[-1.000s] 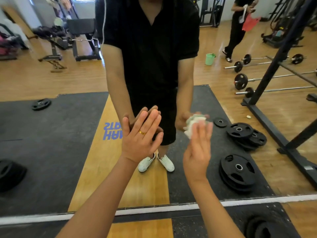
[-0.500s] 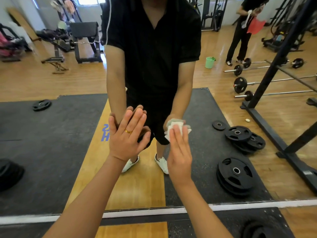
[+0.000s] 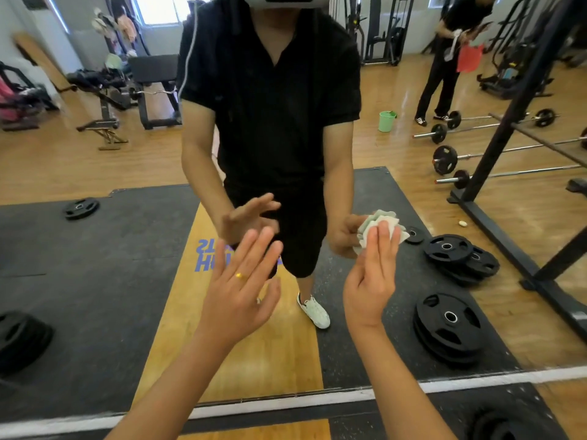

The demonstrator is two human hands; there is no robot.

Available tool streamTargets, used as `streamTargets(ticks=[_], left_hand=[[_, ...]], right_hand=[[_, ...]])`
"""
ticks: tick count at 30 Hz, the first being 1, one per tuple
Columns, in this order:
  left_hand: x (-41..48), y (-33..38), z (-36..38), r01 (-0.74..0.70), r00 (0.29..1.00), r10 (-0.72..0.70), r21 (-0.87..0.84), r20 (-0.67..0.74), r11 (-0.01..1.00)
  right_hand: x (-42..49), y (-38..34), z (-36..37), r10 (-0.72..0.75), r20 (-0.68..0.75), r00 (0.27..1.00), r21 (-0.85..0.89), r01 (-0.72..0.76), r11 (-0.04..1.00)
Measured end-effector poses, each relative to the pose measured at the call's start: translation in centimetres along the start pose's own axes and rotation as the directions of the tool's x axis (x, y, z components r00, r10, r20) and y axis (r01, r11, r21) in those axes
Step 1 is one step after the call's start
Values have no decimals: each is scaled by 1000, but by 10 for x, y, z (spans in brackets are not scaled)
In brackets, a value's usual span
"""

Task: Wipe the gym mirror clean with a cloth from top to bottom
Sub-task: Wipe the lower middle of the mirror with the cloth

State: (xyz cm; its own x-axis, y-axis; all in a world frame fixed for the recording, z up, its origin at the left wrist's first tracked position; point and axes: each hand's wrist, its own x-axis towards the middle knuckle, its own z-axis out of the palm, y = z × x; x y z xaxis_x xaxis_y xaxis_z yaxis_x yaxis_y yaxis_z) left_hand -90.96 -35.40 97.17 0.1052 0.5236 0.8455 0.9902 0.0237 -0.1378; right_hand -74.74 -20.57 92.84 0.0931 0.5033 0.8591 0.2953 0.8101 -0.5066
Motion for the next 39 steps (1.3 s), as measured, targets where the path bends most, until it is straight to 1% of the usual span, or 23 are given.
streamTargets(ticks=[4,7,8,10,11,13,17,20,23,26,28,30,32,34,35,36,37,39], left_hand=[[-19,-64,-30,-7,997,10,41,-73,999],[-21,-105,-42,16,997,-10,69,-82,998],[-21,-114,-41,10,998,-5,83,-69,997],[-22,-123,-37,-31,998,37,129,-48,991],[-23,-125,-33,-41,997,49,143,-55,989],[-24,-125,-27,-26,995,39,144,-91,989],[-25,-123,-17,0,988,23,151,-154,989],[-27,-123,-11,-1,983,31,161,-181,987],[-27,-125,-5,-4,977,45,194,-208,981],[-29,-127,-1,-7,971,58,214,-231,977],[-30,-127,-1,-16,968,68,213,-240,977],[-29,-127,-1,-18,967,70,211,-244,977],[-29,-127,0,-15,964,70,213,-255,977],[-28,-127,0,-16,963,72,213,-259,977],[-29,-126,0,-17,964,72,210,-256,978],[-29,-126,0,-19,965,73,208,-253,978],[-30,-126,0,-21,965,75,211,-251,977],[-30,-127,0,-21,965,79,225,-250,974]], right_hand=[[1,-23,-1,207,-19,978,91,-204,975],[4,-44,1,339,-29,941,98,-334,937],[6,-49,2,398,-48,916,105,-391,914],[9,-59,4,524,-100,846,152,-508,848],[10,-62,5,547,-127,827,169,-526,834],[9,-65,10,537,-168,826,166,-513,842],[5,-66,20,525,-190,830,138,-506,851],[2,-69,23,478,-197,856,117,-464,878],[-10,-87,33,386,-144,911,56,-382,923],[-29,-92,39,275,-25,961,5,-275,961],[-31,-84,34,208,21,978,-43,-207,977],[-28,-77,30,179,20,984,-68,-177,982],[-26,-81,34,220,-41,975,-66,-222,973],[-31,-96,51,308,-132,942,-51,-316,947],[-36,-107,61,342,-157,927,-42,-352,935],[-43,-118,70,352,-152,924,-33,-361,932],[-52,-128,77,333,-112,936,-21,-337,941],[-69,-135,79,232,19,972,-11,-232,973]])
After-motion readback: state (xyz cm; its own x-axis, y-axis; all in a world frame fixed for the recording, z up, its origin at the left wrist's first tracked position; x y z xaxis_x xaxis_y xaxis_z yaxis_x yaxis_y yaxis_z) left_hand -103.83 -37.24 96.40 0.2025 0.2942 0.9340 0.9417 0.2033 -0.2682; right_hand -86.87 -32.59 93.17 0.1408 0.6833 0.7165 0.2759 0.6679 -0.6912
